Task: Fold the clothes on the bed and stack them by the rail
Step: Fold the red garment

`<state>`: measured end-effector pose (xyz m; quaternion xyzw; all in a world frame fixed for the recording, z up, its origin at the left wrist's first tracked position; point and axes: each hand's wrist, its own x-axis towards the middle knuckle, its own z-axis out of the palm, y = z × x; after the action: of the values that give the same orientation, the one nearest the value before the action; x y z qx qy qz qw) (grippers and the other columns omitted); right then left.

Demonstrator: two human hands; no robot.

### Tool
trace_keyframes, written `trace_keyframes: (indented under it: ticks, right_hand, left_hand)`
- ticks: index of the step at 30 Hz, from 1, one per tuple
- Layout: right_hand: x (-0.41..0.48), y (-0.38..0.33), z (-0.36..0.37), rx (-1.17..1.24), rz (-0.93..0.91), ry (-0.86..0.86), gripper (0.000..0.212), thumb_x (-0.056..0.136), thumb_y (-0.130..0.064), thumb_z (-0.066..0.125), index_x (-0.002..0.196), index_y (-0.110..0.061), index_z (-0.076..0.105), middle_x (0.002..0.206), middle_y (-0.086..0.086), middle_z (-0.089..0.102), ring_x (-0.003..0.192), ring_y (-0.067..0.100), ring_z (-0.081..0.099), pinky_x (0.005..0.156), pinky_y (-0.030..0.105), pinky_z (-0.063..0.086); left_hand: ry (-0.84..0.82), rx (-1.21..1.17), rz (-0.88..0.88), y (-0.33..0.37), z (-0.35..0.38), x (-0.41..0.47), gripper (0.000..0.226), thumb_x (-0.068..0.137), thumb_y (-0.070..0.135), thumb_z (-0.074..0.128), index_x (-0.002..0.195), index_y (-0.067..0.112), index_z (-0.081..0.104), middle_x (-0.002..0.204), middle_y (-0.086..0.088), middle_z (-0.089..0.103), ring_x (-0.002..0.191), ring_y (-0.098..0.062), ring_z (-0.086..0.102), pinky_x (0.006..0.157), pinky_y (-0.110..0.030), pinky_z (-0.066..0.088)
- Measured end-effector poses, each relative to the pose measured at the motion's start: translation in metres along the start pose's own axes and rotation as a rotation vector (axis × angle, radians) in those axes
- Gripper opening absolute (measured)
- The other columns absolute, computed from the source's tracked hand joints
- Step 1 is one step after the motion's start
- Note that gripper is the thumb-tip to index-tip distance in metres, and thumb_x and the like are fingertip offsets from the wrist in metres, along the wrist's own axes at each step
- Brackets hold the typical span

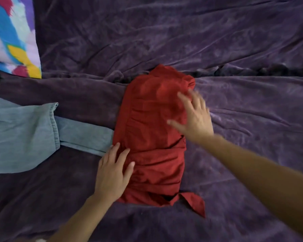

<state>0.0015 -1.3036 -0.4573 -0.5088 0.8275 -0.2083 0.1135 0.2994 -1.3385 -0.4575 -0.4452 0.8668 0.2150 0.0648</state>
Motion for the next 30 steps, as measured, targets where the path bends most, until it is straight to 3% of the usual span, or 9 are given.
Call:
trace_keyframes:
  ticks: [4,8,10,12,15,18,21,24,30]
  right_hand:
    - [0.096,0.01,0.011,-0.028,0.278,-0.302,0.141,0.041,-0.081,0.071,0.152,-0.031,0.0,0.16,0.011,-0.005,0.147,0.034,-0.003,0.112,0.061,0.018]
    - [0.137,0.012,0.033,0.189,0.384,-0.527,0.15,0.038,-0.075,0.078,0.153,-0.024,-0.003,0.16,0.013,0.0,0.147,0.029,0.012,0.118,0.044,0.02]
    - [0.141,0.008,0.041,0.212,0.327,-0.582,0.141,0.043,-0.07,0.081,0.153,-0.017,0.01,0.158,0.008,0.021,0.143,0.024,0.027,0.116,0.033,0.025]
    - [0.138,0.007,0.04,0.206,0.282,-0.563,0.115,0.049,-0.064,0.083,0.143,-0.015,0.039,0.141,0.007,0.048,0.129,0.024,0.046,0.109,0.033,0.037]
    - [0.119,0.011,0.026,0.22,0.257,-0.553,0.07,0.062,-0.054,0.082,0.114,-0.012,0.064,0.11,0.011,0.066,0.106,0.027,0.061,0.092,0.035,0.049]
    - [0.084,0.025,0.004,0.087,0.203,-0.447,0.05,0.073,-0.054,0.075,0.103,-0.014,0.068,0.101,0.015,0.067,0.101,0.034,0.062,0.082,0.036,0.049]
    - [0.05,0.041,-0.024,-0.003,0.183,-0.284,0.046,0.076,-0.05,0.073,0.109,-0.018,0.067,0.11,0.015,0.067,0.106,0.038,0.059,0.087,0.044,0.047]
    - [0.014,0.056,-0.058,-0.048,0.12,-0.142,0.041,0.078,-0.036,0.075,0.106,-0.008,0.065,0.108,0.015,0.066,0.102,0.039,0.06,0.086,0.051,0.046]
    - [-0.069,0.055,-0.14,-0.238,0.046,0.02,0.032,0.073,-0.036,0.049,0.079,-0.006,0.058,0.083,0.014,0.061,0.08,0.037,0.061,0.072,0.044,0.044]
  left_hand:
    - [-0.141,0.072,-0.021,0.006,0.015,0.021,0.08,0.084,0.07,0.012,0.148,0.027,0.029,0.156,-0.012,0.022,0.143,-0.03,0.022,0.114,-0.044,0.025]
    - [0.058,-0.243,-0.293,0.004,0.024,0.034,0.08,0.085,0.071,0.034,0.141,0.013,0.041,0.149,-0.015,0.032,0.137,-0.032,0.031,0.106,-0.049,0.036]
    - [0.084,-0.405,-0.474,0.005,0.028,0.037,0.091,0.081,0.065,0.051,0.148,0.01,0.024,0.152,-0.014,0.027,0.139,-0.03,0.028,0.108,-0.05,0.035]
    - [0.056,-0.418,-0.541,0.008,0.032,0.037,0.1,0.079,0.063,0.056,0.152,0.011,0.011,0.155,-0.011,0.023,0.14,-0.029,0.026,0.11,-0.046,0.032]
    - [0.04,-0.475,-0.539,0.018,0.031,0.04,0.102,0.075,0.068,0.053,0.151,0.011,0.014,0.154,-0.009,0.03,0.139,-0.025,0.033,0.108,-0.042,0.035]
    - [0.026,-0.574,-0.522,0.021,0.029,0.049,0.079,0.076,0.05,0.071,0.138,0.01,0.042,0.132,-0.008,0.056,0.121,-0.025,0.053,0.101,-0.039,0.044]
    - [-0.096,-0.636,-0.453,0.022,0.021,0.06,0.043,0.077,0.031,0.077,0.111,0.008,0.064,0.106,-0.007,0.069,0.102,-0.025,0.064,0.092,-0.042,0.05]
    - [-0.124,-0.586,-0.326,0.033,0.003,0.065,0.025,0.079,0.025,0.073,0.1,0.013,0.068,0.094,-0.002,0.072,0.092,-0.023,0.067,0.086,-0.042,0.052]
    - [0.053,-0.209,0.057,0.075,-0.053,0.053,0.029,0.082,0.026,0.069,0.103,0.008,0.061,0.095,-0.015,0.069,0.092,-0.034,0.064,0.082,-0.041,0.048]
